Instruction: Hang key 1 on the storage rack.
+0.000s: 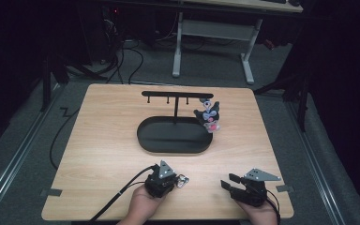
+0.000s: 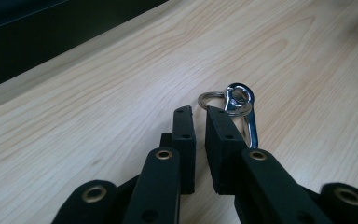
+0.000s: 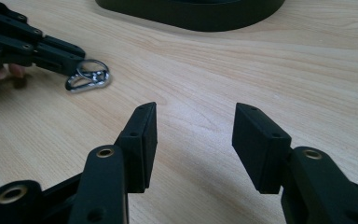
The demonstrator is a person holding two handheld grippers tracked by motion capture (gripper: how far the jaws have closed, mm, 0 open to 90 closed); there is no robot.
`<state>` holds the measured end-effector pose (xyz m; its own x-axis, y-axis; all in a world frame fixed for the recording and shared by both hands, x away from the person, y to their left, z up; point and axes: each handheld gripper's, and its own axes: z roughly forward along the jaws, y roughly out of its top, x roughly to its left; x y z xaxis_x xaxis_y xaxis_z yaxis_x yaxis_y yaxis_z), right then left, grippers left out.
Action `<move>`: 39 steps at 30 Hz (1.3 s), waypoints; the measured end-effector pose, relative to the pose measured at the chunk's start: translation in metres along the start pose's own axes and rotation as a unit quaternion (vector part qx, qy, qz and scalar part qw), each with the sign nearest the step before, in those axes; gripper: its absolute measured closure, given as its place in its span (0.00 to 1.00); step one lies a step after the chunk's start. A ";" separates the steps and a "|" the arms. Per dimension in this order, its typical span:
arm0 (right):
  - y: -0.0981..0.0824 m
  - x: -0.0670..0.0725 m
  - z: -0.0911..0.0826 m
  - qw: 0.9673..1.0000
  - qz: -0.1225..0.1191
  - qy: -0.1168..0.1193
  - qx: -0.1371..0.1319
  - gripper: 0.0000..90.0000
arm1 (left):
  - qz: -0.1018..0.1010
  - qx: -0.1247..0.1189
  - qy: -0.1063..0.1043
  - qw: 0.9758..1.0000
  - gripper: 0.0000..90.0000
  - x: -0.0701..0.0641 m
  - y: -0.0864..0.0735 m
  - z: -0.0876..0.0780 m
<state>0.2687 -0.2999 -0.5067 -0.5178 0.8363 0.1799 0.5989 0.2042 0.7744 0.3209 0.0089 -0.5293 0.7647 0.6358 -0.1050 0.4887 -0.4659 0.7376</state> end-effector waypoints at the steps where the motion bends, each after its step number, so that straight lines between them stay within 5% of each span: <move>1: 0.000 0.000 0.000 1.000 -0.001 0.001 0.001 0.56 | 0.005 0.006 -0.007 1.000 0.91 -0.003 0.003 0.003; 9: -0.003 -0.005 0.000 1.000 0.009 0.003 0.004 0.56 | 0.033 0.003 -0.047 0.998 0.92 -0.042 0.018 0.027; 13: -0.005 -0.008 0.000 1.000 0.015 0.003 0.008 0.56 | 0.037 -0.004 -0.046 0.998 0.89 -0.045 0.018 0.025; 16: -0.005 -0.008 0.001 1.000 0.013 0.004 0.011 0.56 | 0.025 -0.011 -0.035 0.999 0.86 -0.030 0.011 0.014; 20: -0.005 -0.006 0.005 1.000 0.014 0.008 0.022 0.55 | -0.004 -0.022 0.010 1.000 0.82 0.014 -0.012 -0.021; 27: -0.003 -0.006 0.011 0.999 0.019 0.001 0.038 0.51 | -0.025 -0.030 0.086 0.996 0.77 0.072 -0.056 -0.089; 32: -0.004 -0.002 0.009 0.999 0.010 -0.036 0.028 0.51 | -0.044 -0.040 0.110 0.992 0.76 0.093 -0.078 -0.110; 36: -0.005 -0.001 0.012 0.998 0.009 -0.047 0.033 0.51 | -0.062 -0.056 0.099 0.992 0.72 0.099 -0.086 -0.117; 39: -0.005 0.000 0.014 0.998 0.006 -0.052 0.035 0.51 | -0.057 -0.061 0.106 0.991 0.69 0.103 -0.090 -0.121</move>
<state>0.2742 -0.2937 -0.5187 -0.4473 0.8860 0.1222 0.6470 0.2262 0.7282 0.3042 0.1908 -0.5259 0.5963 0.8005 -0.0598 0.5025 -0.3141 0.8055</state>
